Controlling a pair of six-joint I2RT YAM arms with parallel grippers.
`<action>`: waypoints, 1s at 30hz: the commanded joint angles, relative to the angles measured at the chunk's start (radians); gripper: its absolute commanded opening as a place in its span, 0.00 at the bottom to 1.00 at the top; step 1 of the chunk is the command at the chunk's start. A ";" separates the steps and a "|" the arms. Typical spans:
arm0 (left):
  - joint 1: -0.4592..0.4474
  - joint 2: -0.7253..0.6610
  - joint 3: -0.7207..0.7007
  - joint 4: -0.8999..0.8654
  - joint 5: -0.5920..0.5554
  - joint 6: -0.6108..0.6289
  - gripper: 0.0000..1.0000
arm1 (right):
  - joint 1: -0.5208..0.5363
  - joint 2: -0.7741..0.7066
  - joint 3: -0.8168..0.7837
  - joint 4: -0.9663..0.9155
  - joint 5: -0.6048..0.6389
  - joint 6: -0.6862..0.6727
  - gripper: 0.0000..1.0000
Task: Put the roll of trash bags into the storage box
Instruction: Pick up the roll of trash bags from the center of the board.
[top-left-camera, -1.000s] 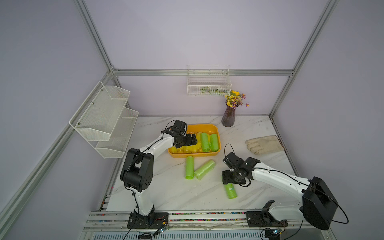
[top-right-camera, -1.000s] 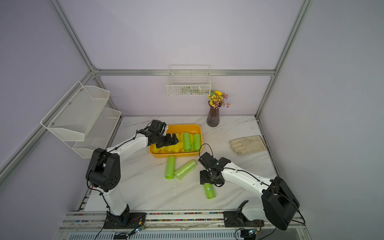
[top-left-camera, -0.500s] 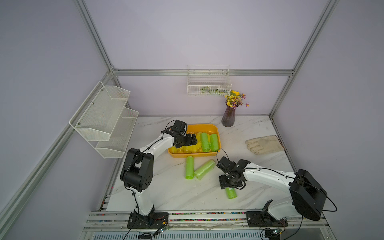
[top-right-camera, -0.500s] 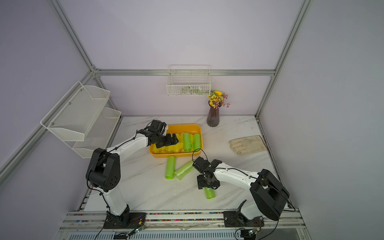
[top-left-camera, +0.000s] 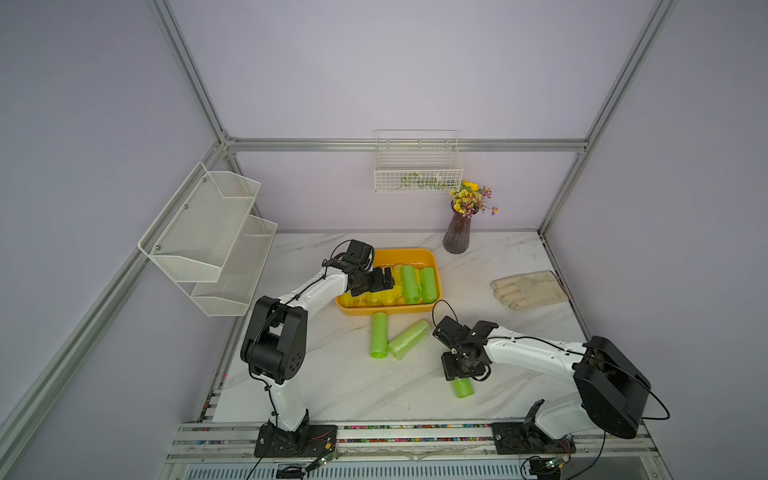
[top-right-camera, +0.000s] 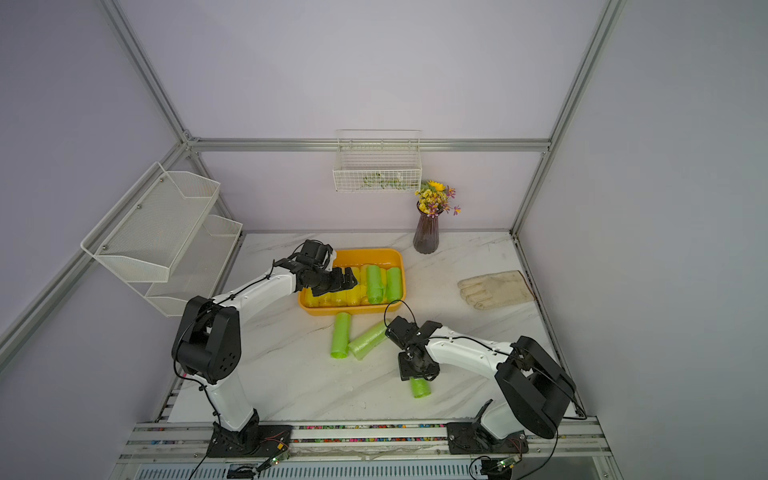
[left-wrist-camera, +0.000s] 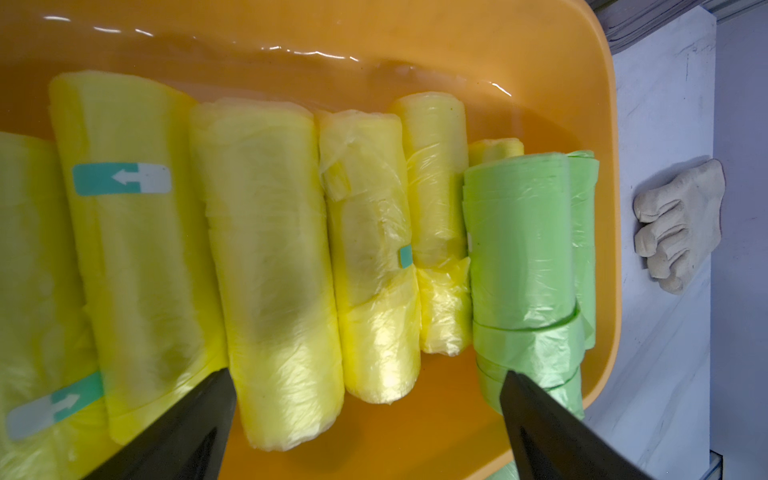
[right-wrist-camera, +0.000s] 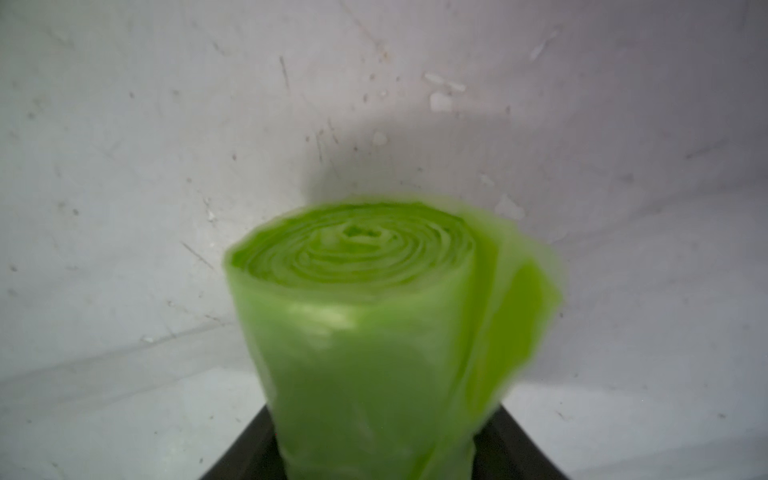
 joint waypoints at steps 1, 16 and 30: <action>0.006 -0.026 0.007 0.013 0.004 0.002 1.00 | 0.007 -0.015 -0.016 0.007 0.013 0.001 0.49; 0.007 -0.038 0.003 0.009 -0.003 -0.008 1.00 | -0.005 -0.070 0.147 -0.043 0.094 -0.063 0.38; 0.006 -0.083 -0.017 0.008 -0.013 -0.014 1.00 | -0.163 -0.015 0.336 0.096 -0.011 -0.191 0.38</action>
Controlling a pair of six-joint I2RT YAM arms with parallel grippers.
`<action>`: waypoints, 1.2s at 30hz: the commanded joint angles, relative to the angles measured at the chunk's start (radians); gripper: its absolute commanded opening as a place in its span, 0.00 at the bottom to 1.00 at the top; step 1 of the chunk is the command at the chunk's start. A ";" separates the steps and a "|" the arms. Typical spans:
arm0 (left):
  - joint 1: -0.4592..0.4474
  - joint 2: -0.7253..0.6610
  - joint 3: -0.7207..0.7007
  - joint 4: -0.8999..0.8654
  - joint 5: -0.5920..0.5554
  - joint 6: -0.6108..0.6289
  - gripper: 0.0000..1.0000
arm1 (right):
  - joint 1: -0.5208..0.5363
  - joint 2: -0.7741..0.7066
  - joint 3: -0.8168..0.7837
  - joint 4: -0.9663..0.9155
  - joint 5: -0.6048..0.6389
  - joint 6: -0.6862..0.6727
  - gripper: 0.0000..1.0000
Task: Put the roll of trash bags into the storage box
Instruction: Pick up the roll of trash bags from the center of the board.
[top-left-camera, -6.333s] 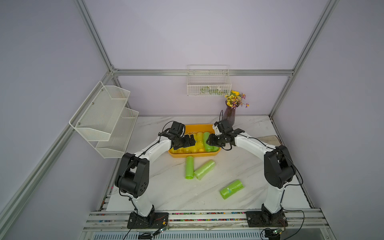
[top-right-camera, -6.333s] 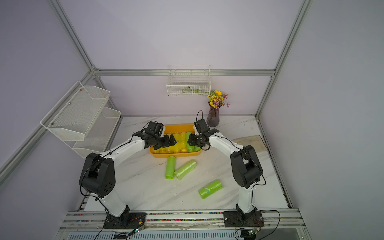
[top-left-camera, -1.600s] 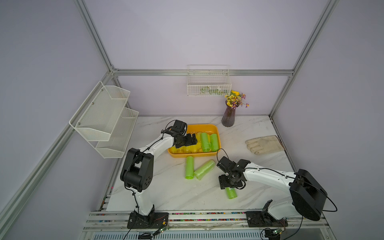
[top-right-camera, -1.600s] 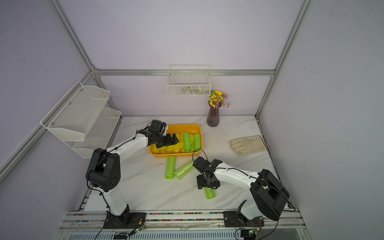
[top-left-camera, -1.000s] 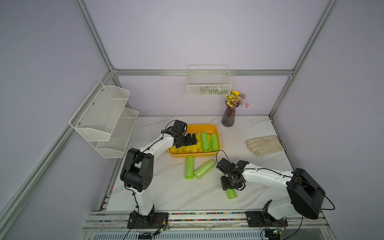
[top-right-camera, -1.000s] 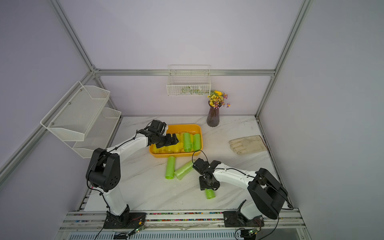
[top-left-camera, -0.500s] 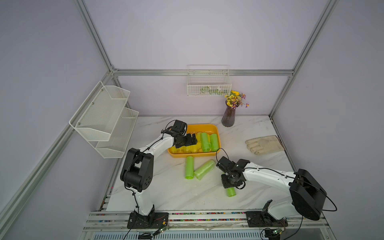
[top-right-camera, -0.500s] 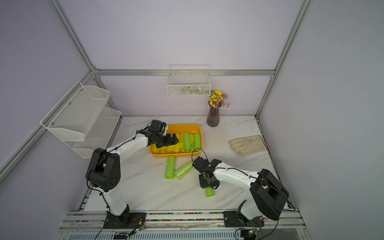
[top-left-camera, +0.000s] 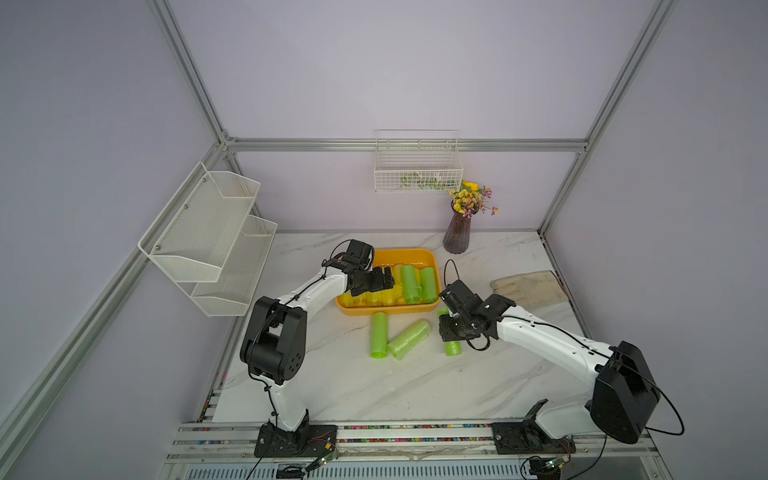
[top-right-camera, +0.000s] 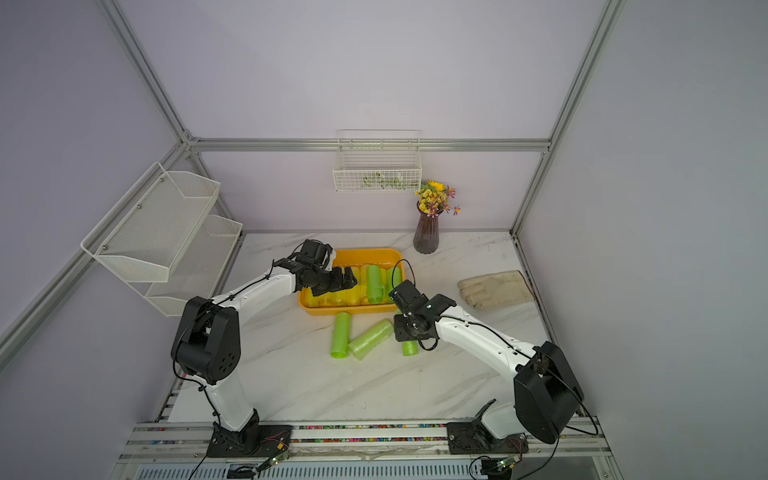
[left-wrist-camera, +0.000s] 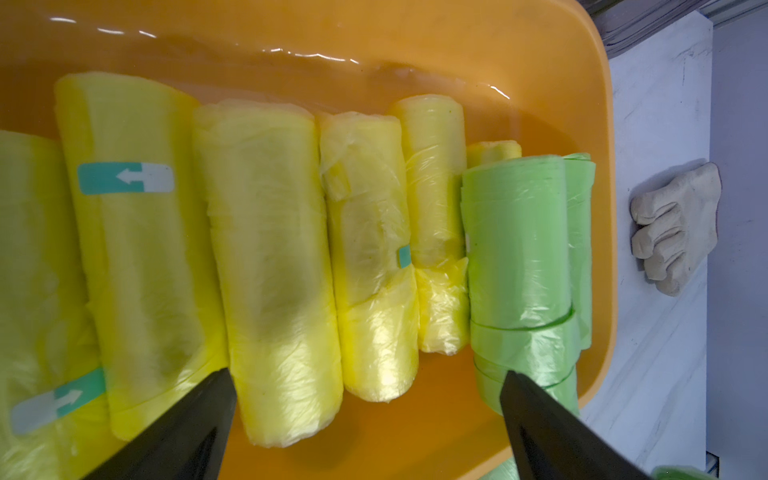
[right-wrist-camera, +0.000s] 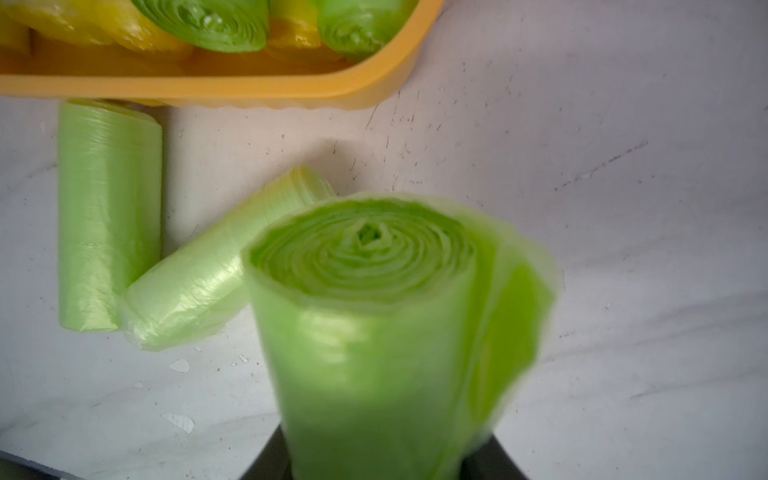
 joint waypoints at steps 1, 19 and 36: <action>0.006 -0.072 -0.015 0.008 -0.010 -0.006 1.00 | -0.025 0.031 0.086 0.072 -0.028 -0.064 0.38; 0.006 -0.143 -0.072 0.011 -0.033 -0.013 1.00 | -0.166 0.398 0.485 0.156 -0.149 -0.151 0.38; 0.006 -0.166 -0.102 0.011 -0.048 -0.024 1.00 | -0.208 0.594 0.640 0.172 -0.206 -0.130 0.39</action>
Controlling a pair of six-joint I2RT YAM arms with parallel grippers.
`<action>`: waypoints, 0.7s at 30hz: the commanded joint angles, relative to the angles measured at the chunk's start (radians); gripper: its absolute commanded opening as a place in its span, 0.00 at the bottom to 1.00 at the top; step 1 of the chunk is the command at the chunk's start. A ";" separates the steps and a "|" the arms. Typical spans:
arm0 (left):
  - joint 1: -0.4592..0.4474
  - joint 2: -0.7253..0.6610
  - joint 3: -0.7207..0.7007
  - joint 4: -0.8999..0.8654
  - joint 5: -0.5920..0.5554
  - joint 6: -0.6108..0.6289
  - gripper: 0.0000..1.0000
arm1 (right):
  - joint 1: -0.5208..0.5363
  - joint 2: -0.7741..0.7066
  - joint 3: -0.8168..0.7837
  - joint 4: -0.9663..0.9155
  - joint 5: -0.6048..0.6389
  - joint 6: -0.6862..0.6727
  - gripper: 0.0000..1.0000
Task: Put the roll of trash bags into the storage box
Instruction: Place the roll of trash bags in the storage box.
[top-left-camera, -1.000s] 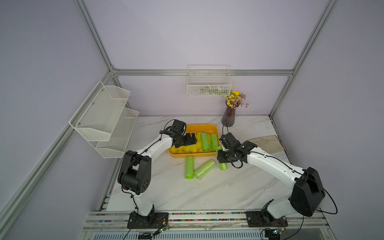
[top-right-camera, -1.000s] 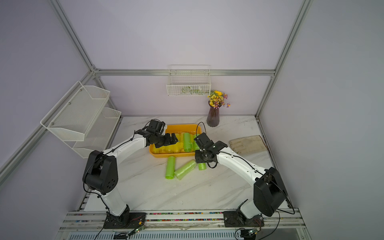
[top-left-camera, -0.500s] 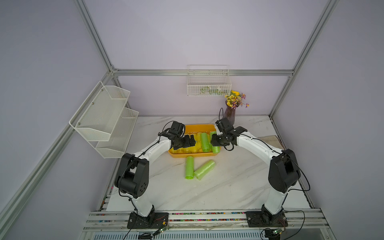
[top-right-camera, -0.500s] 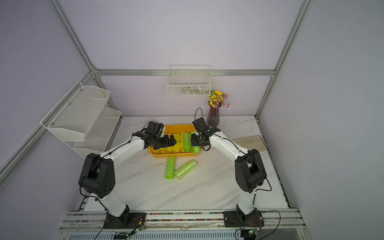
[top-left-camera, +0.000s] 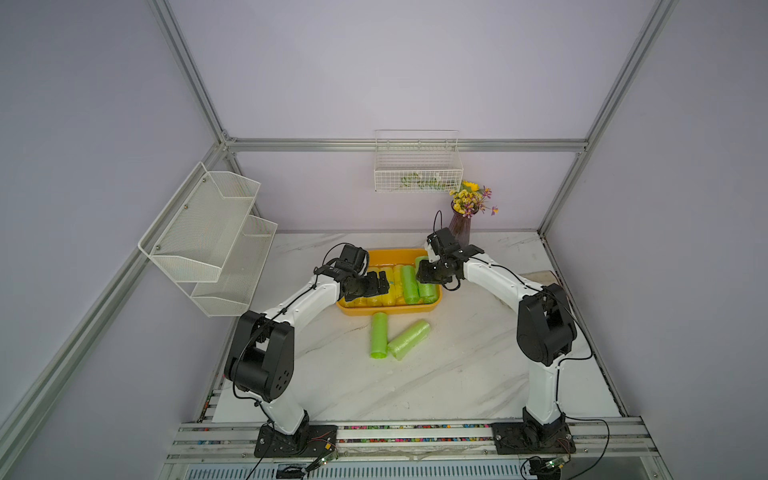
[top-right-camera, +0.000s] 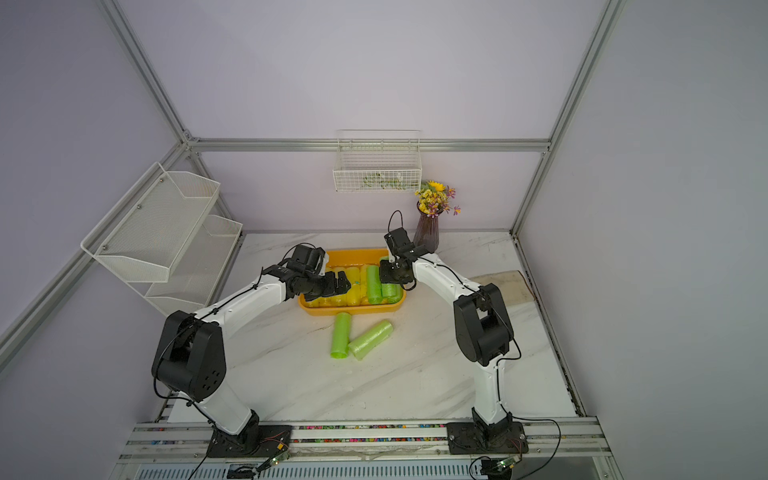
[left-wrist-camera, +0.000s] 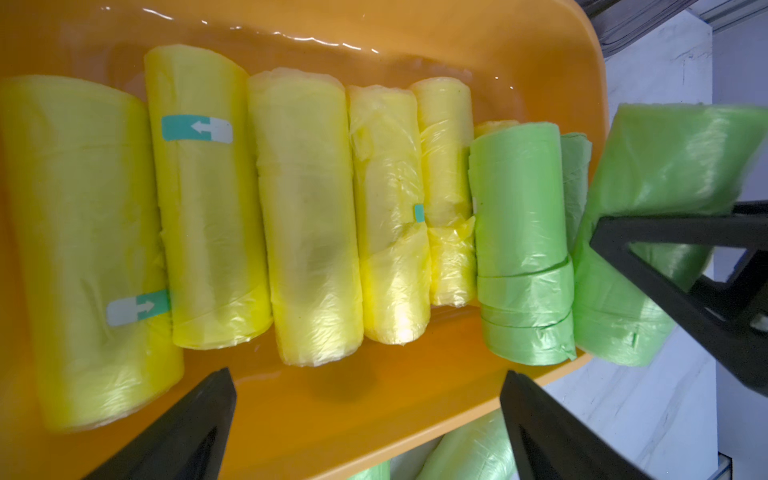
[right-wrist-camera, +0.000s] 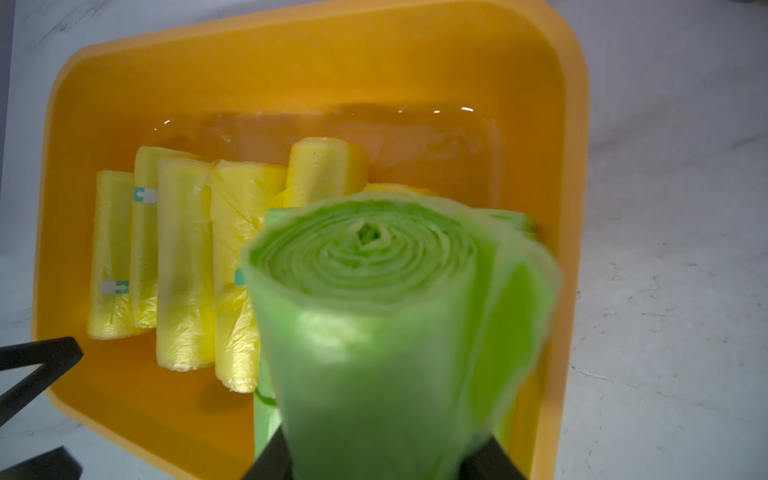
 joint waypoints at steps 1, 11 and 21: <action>0.006 -0.042 0.005 0.020 -0.008 -0.019 1.00 | -0.003 0.020 0.041 0.037 -0.020 0.009 0.39; 0.006 -0.062 -0.011 0.024 -0.013 -0.021 1.00 | -0.005 0.071 0.045 0.038 -0.085 0.018 0.43; 0.006 -0.063 -0.011 0.024 -0.009 -0.023 1.00 | -0.009 0.045 0.023 0.038 -0.088 0.025 0.57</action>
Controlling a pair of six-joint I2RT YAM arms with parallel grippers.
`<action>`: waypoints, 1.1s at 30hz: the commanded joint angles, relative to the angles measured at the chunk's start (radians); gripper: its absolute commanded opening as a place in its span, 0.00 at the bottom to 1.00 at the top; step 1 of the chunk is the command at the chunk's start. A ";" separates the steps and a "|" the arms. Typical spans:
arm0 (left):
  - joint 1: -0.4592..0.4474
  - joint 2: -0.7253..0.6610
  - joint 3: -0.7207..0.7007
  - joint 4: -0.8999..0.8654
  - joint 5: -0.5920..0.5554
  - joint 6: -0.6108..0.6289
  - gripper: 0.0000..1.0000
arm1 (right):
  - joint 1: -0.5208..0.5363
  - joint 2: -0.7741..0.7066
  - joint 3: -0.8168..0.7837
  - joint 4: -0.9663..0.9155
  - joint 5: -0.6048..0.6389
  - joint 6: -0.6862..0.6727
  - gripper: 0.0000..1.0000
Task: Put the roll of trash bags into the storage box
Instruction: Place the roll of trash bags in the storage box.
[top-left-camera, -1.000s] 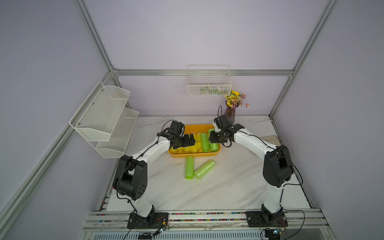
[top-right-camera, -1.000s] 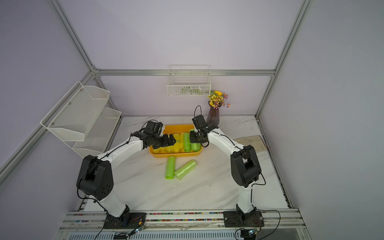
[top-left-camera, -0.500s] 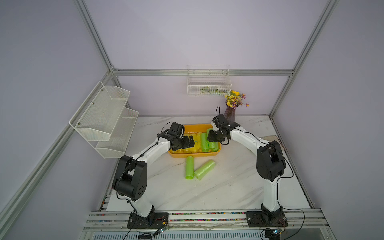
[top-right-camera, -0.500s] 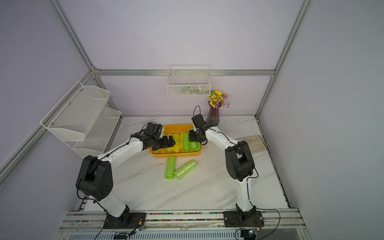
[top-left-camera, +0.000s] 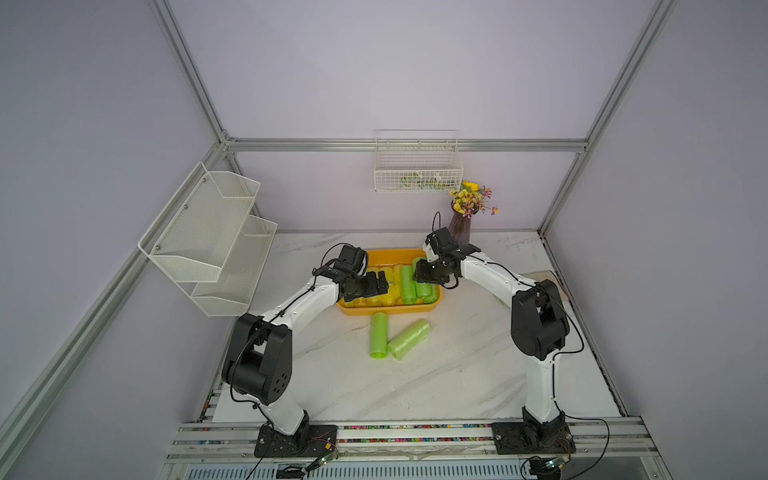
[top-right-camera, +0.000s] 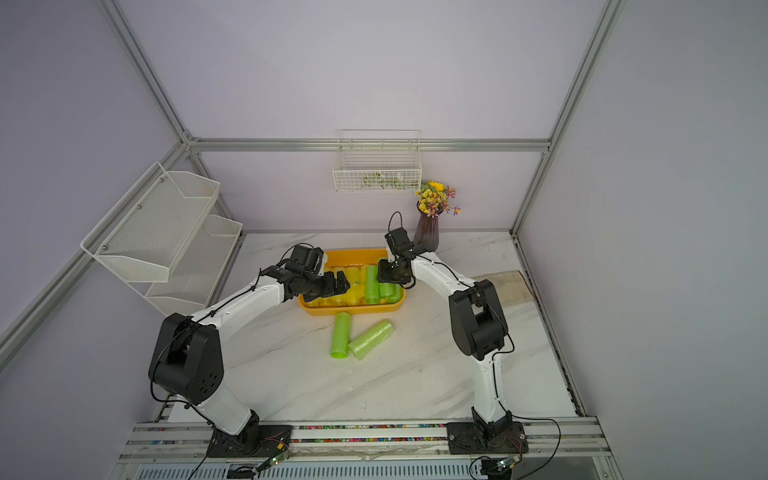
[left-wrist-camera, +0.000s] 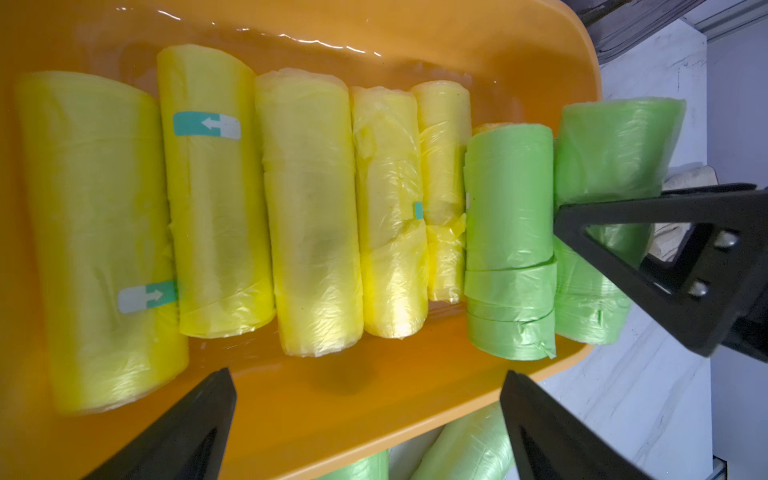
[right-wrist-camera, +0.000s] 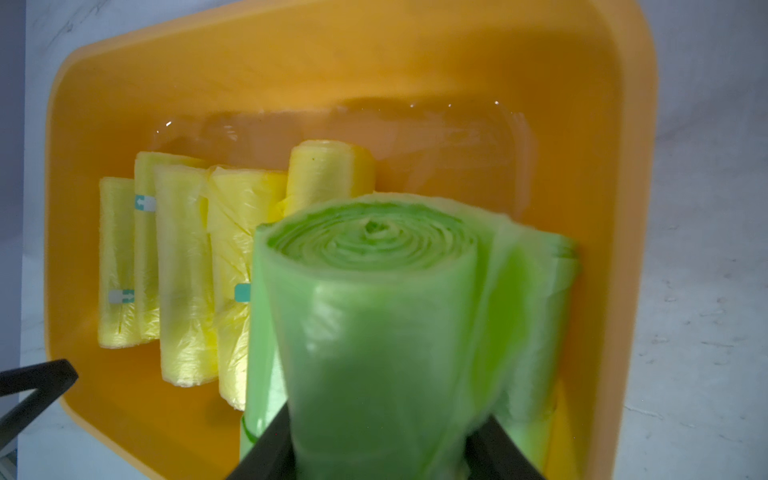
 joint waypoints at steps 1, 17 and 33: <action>0.006 -0.043 0.003 0.022 -0.004 -0.005 1.00 | 0.001 -0.009 -0.008 0.026 -0.015 0.006 0.58; 0.006 -0.045 -0.011 0.021 -0.001 -0.014 1.00 | -0.014 -0.116 -0.031 -0.032 0.054 -0.031 0.70; 0.003 -0.054 -0.041 0.017 0.013 -0.030 1.00 | -0.013 -0.091 -0.122 0.008 -0.056 -0.043 0.46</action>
